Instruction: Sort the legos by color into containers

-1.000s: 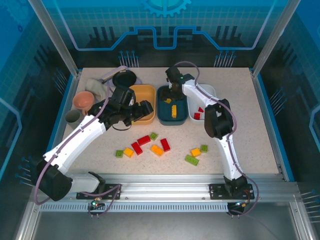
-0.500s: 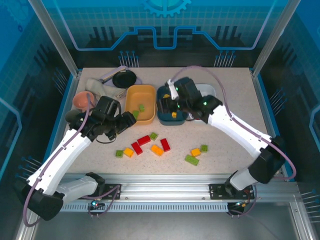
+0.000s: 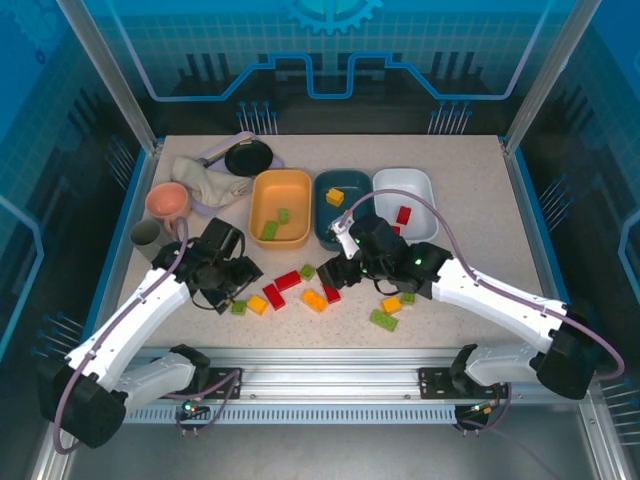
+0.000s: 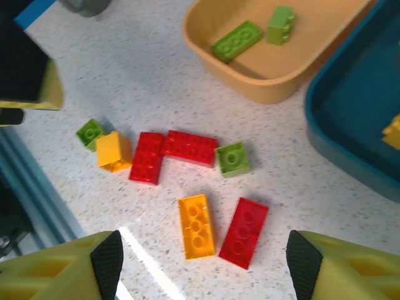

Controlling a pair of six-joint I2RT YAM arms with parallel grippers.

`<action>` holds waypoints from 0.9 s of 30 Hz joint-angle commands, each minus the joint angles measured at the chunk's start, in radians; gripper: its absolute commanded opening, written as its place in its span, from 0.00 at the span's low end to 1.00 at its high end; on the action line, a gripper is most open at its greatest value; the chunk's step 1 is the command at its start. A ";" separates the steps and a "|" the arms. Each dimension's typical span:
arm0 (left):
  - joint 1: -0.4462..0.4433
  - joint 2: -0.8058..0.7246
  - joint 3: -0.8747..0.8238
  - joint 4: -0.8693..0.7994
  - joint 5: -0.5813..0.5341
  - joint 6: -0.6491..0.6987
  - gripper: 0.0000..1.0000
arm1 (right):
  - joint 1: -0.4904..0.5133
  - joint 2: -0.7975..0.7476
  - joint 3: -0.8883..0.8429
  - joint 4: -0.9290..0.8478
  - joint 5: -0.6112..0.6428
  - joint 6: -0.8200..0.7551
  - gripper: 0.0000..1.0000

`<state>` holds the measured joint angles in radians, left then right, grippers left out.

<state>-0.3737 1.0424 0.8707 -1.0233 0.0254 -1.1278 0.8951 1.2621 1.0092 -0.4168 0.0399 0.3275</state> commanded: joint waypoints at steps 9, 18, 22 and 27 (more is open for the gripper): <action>0.208 0.064 -0.226 0.164 0.145 -0.313 0.79 | 0.126 0.042 -0.064 0.239 -0.111 -0.050 0.80; 0.270 0.174 -0.298 0.358 0.127 -0.383 0.72 | 0.132 0.087 -0.024 0.242 -0.127 -0.051 0.80; 0.274 0.234 -0.298 0.394 0.141 -0.373 0.62 | 0.131 0.092 -0.028 0.236 -0.124 -0.048 0.80; 0.274 0.251 -0.308 0.400 0.142 -0.372 0.53 | 0.115 0.091 -0.031 0.237 -0.126 -0.039 0.80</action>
<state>-0.1074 1.2865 0.5842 -0.6365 0.1478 -1.4937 1.0145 1.3437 0.9558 -0.2070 -0.0650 0.2939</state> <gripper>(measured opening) 0.540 0.799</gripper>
